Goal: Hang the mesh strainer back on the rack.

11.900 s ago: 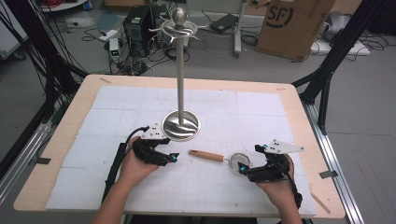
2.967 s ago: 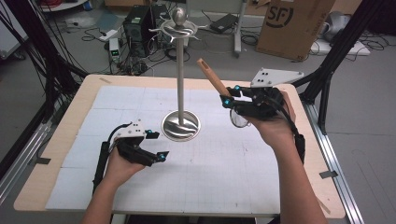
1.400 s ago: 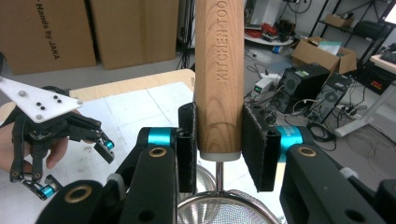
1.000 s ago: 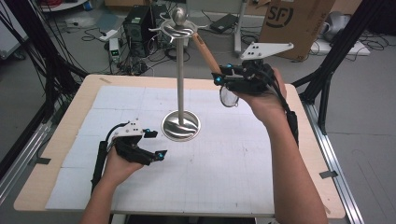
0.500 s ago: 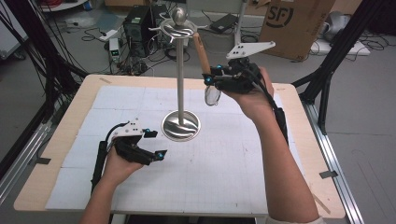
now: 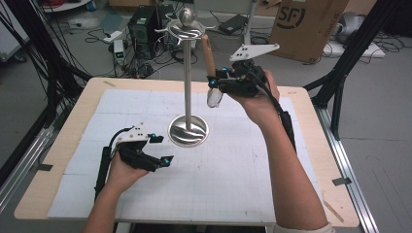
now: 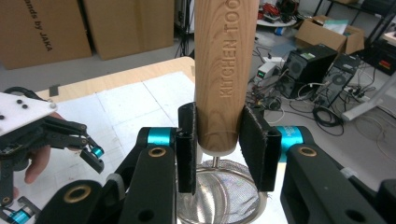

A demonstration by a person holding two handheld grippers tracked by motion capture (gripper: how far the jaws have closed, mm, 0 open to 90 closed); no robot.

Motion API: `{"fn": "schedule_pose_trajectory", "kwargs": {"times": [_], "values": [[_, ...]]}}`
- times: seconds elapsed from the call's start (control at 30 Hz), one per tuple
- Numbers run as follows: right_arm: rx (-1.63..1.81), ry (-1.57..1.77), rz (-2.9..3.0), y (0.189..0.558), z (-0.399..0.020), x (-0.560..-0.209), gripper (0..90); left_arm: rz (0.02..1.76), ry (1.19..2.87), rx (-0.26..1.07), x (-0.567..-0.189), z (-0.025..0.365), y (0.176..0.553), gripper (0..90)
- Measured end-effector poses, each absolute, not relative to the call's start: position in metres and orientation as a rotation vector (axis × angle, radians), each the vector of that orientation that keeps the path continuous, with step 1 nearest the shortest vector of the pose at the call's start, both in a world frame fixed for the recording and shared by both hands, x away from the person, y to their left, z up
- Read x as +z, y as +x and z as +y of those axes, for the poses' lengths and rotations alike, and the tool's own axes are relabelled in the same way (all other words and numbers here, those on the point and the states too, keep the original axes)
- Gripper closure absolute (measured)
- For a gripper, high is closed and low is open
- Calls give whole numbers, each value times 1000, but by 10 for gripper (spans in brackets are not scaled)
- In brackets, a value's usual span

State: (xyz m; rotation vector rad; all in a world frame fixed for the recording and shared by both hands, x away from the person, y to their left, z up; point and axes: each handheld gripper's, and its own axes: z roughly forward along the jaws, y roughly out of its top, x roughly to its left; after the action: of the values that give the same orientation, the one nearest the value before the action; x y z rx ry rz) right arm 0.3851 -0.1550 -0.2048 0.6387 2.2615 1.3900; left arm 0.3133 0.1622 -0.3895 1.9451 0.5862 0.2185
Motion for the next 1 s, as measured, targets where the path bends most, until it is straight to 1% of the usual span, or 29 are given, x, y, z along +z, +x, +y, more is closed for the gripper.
{"fn": "schedule_pose_trajectory", "kwargs": {"times": [0.53, 0.77, 1.0], "values": [[1390, 646, 2243, 383, -156, -204, 629, 583, 1947, 222, -389, 162, 313, 174], [1394, 656, 2240, 378, -161, -208, 574, 580, 1946, 221, -389, 162, 313, 174], [1396, 674, 2242, 369, -174, -216, 508, 581, 1947, 223, -389, 162, 314, 174]]}}
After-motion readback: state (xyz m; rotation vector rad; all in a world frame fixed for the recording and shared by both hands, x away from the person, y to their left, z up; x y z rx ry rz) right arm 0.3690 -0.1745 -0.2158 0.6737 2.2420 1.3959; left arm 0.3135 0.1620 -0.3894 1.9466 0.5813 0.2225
